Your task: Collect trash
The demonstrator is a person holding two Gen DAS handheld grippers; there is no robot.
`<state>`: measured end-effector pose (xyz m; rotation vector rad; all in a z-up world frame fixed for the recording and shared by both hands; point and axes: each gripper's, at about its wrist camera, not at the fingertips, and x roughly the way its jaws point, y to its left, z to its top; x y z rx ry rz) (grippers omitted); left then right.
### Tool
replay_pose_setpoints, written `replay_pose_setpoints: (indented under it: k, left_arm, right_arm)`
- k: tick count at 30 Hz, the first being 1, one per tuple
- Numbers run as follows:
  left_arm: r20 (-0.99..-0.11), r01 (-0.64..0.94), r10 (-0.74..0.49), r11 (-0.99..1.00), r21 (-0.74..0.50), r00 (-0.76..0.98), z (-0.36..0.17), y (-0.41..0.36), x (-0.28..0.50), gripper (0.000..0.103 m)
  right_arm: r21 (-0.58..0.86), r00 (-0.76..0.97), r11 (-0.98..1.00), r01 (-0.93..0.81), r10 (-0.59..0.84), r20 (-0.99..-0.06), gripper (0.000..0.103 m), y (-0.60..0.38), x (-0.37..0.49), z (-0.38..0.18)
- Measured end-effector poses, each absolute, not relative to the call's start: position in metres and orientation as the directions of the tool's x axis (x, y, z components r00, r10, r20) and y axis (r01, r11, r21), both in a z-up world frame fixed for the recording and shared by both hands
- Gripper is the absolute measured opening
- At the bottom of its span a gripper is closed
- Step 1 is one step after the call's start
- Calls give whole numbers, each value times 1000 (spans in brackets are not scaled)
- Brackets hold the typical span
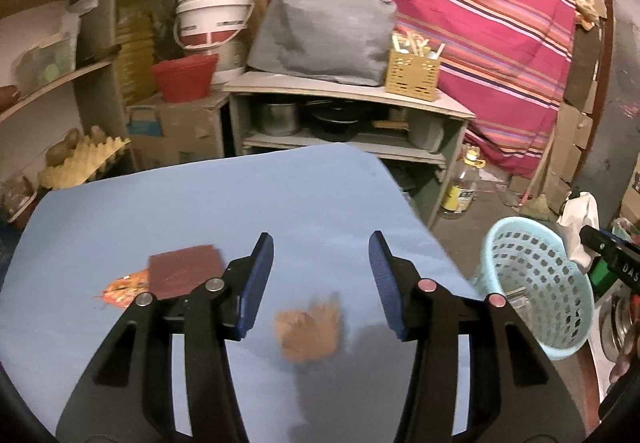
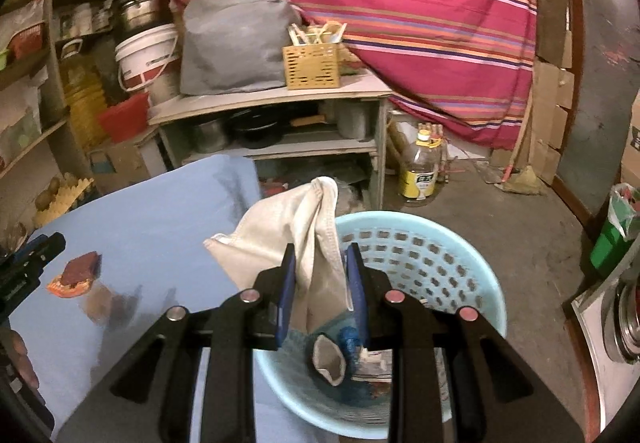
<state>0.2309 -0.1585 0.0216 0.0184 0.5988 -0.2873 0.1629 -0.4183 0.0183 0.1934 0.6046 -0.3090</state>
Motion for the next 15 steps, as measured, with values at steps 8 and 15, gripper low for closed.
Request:
replay_pose_setpoints:
  k: [8, 15]
  left_arm:
    - [-575, 369, -329, 928, -50, 749, 10, -218, 228, 36]
    - [-597, 312, -250, 950, 0, 762, -5, -210, 225, 87]
  right_arm:
    - [129, 752, 903, 410, -254, -608, 26, -469, 150, 5]
    - [138, 737, 898, 417, -246, -630, 26, -488, 144, -8]
